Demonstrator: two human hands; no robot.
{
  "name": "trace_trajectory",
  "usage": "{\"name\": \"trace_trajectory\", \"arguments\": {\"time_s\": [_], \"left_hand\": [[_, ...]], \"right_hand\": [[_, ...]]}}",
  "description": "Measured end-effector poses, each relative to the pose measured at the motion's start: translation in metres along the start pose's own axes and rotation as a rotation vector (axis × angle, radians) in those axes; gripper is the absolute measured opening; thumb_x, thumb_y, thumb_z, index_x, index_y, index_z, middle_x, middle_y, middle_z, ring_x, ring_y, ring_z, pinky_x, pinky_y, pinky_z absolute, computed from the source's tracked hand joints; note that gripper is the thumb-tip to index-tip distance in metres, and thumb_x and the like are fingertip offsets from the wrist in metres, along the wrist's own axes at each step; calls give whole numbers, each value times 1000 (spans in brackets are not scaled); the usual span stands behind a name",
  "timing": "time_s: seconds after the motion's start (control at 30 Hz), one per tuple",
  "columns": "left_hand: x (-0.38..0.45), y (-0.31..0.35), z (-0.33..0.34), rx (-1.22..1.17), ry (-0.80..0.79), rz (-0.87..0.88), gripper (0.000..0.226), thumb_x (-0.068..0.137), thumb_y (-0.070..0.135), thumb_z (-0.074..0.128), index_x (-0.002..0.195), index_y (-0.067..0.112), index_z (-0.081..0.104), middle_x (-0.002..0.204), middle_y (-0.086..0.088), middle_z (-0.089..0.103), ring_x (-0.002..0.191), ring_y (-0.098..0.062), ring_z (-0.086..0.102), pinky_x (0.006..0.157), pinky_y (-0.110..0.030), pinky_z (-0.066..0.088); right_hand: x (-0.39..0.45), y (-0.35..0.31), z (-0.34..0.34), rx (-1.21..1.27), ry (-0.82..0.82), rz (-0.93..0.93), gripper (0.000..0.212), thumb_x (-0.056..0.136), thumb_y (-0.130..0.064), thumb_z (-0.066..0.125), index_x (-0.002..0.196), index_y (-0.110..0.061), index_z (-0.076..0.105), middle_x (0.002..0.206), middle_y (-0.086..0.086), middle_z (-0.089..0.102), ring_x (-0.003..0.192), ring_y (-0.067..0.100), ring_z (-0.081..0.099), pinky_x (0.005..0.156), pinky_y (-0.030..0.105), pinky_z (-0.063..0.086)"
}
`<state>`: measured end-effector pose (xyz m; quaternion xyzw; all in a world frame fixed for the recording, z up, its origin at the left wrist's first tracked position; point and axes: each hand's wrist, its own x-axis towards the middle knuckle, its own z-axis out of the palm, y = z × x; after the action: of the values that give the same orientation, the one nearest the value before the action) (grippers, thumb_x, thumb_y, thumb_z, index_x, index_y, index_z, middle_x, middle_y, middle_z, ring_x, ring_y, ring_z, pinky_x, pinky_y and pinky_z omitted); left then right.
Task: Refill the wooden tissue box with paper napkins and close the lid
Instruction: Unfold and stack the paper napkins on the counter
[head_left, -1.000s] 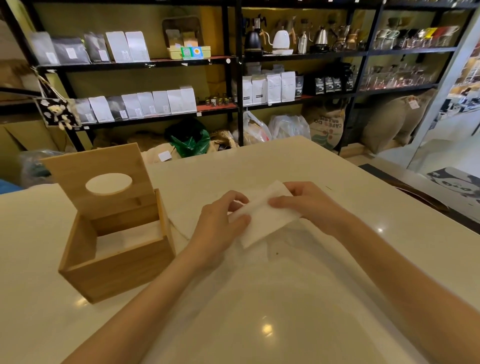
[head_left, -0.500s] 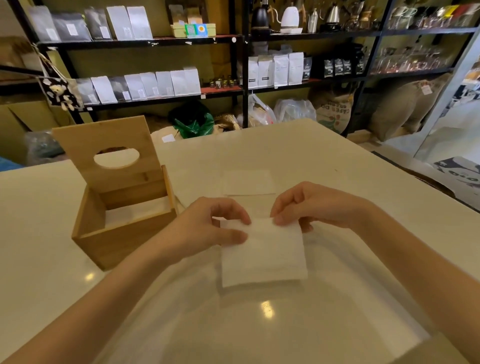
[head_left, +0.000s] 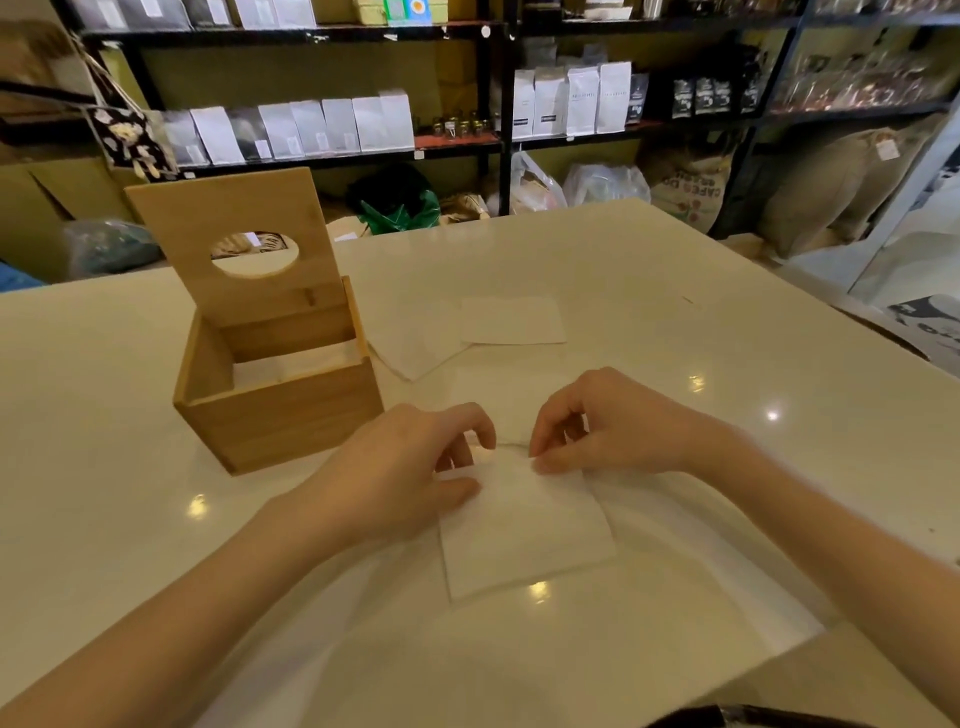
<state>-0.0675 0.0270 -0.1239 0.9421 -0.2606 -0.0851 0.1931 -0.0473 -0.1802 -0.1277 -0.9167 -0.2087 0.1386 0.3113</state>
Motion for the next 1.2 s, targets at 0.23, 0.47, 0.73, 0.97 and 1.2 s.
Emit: {"name": "trace_trajectory", "arguments": {"time_s": [0.23,0.47,0.73,0.97,1.2], "left_hand": [[1,-7,5,142,52,38,25,83,37,58,107,33,57,99,18,51,93,-5,55,81,-31,50],[28,-11,-1,42,111,37,26,93,29,46,117,23,57,116,8,52,104,-7,49,85,-19,40],[75,-18,16,197,179,-21,37,97,19,33,129,9,49,131,-9,50,118,-25,42,100,-36,37],[90,-21,14,522,186,-48,36,97,27,33,120,10,55,121,-7,54,114,-24,43,84,-35,45],[93,-15,9,544,207,-20,27,96,25,37,110,11,55,113,-6,58,109,-24,47,82,-35,45]], "right_hand": [[3,-1,6,-105,67,-22,12,76,-24,72,87,-21,73,77,-7,63,65,6,51,69,28,47],[20,10,-16,-43,209,3,5,80,-25,67,83,-23,71,84,-5,67,67,8,52,70,29,46],[40,29,-22,-341,249,137,26,88,-27,55,111,-19,63,109,-3,60,84,10,47,75,27,39],[42,29,-28,-384,199,175,24,85,-31,61,105,-19,66,105,-4,63,87,11,48,73,26,41],[44,28,-29,-336,175,135,14,83,-22,62,95,-17,67,98,-3,66,80,12,51,60,22,38]]}}
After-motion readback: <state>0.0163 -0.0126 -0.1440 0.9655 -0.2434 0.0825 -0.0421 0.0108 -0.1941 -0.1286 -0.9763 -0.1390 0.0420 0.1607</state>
